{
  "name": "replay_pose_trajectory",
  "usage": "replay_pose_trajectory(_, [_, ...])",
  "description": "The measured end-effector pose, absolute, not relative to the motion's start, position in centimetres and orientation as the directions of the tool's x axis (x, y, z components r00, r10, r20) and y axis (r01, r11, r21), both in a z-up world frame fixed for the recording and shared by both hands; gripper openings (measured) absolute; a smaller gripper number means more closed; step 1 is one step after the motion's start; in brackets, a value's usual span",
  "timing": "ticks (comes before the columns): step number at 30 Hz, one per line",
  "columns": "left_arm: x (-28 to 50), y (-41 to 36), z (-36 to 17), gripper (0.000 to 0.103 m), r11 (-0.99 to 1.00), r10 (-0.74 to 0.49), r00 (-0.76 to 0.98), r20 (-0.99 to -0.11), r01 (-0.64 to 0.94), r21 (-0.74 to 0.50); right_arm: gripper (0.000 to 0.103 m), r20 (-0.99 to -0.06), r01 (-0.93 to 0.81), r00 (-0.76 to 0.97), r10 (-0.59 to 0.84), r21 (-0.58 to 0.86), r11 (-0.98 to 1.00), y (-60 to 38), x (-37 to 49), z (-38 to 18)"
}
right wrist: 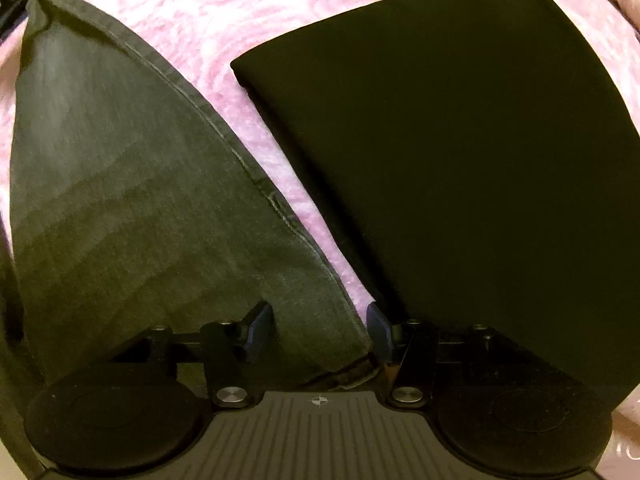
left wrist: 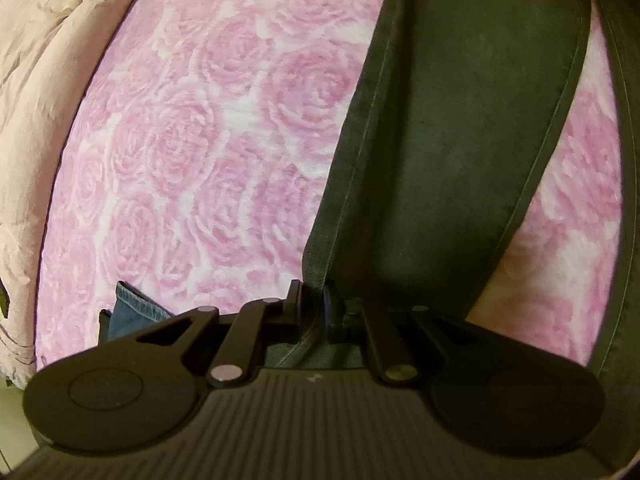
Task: Fold clothes
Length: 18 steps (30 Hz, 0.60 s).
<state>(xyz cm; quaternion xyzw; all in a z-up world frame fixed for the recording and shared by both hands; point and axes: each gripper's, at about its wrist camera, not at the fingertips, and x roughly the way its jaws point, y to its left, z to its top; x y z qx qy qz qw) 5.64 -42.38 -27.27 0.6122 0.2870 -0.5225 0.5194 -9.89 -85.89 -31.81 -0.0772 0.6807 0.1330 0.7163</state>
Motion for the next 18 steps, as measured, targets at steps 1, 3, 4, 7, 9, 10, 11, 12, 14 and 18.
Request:
replay_pose_trajectory(1, [5.4,-42.4,-27.2,0.007,-0.297,-0.188,0.298,-0.936,0.891,0.343,0.037,-0.995,-0.291,0.042,0.091,0.075,0.954,-85.8,-10.1,-31.5])
replay_pose_trajectory(3, [4.8,-42.2,-26.8,0.007,-0.295,-0.188,0.316,-0.930,0.885,0.360,0.016,-0.994,-0.297,0.082,0.073,0.046,0.954,-85.1,-11.1,-30.2])
replay_pose_trajectory(4, [4.5,-42.1,-26.4,0.007,-0.293,-0.191,0.327,-0.926,0.881,0.371,0.014,-0.992,-0.304,0.114,0.055,0.018,0.953,-84.5,-11.9,-29.3])
replay_pose_trajectory(7, [3.3,-41.4,-24.3,0.007,-0.280,-0.206,0.368,-0.907,0.866,0.415,0.012,-0.978,-0.318,0.210,-0.001,-0.069,0.945,-82.8,-14.2,-26.4])
replay_pose_trajectory(9, [2.3,-40.7,-22.4,0.007,-0.257,-0.230,0.401,-0.887,0.854,0.453,0.011,-0.954,-0.322,0.296,-0.042,-0.141,0.936,-81.2,-16.6,-23.7])
replay_pose_trajectory(10, [1.8,-40.1,-21.2,0.007,-0.241,-0.245,0.418,-0.875,0.848,0.473,0.011,-0.939,-0.325,0.338,-0.064,-0.181,0.928,-80.2,-17.9,-22.4])
replay_pose_trajectory(11, [1.1,-39.4,-20.1,0.007,-0.222,-0.260,0.434,-0.862,0.842,0.491,0.011,-0.921,-0.325,0.380,-0.087,-0.221,0.920,-79.2,-19.2,-21.0])
replay_pose_trajectory(12, [0.4,-38.7,-19.0,0.007,-0.203,-0.275,0.450,-0.850,0.837,0.508,0.011,-0.898,-0.316,0.425,-0.116,-0.267,0.910,-78.2,-20.8,-19.7])
replay_pose_trajectory(14, [-1.6,-36.8,-16.8,0.007,-0.173,-0.300,0.460,-0.836,0.835,0.522,0.011,-0.845,-0.284,0.509,-0.167,-0.347,0.894,-75.8,-24.7,-16.9])
replay_pose_trajectory(18, [-7.1,-31.6,-14.5,0.007,-0.212,-0.306,0.404,-0.862,0.854,0.476,0.011,-0.779,-0.236,0.587,-0.222,-0.427,0.873,-69.4,-33.4,-13.9])
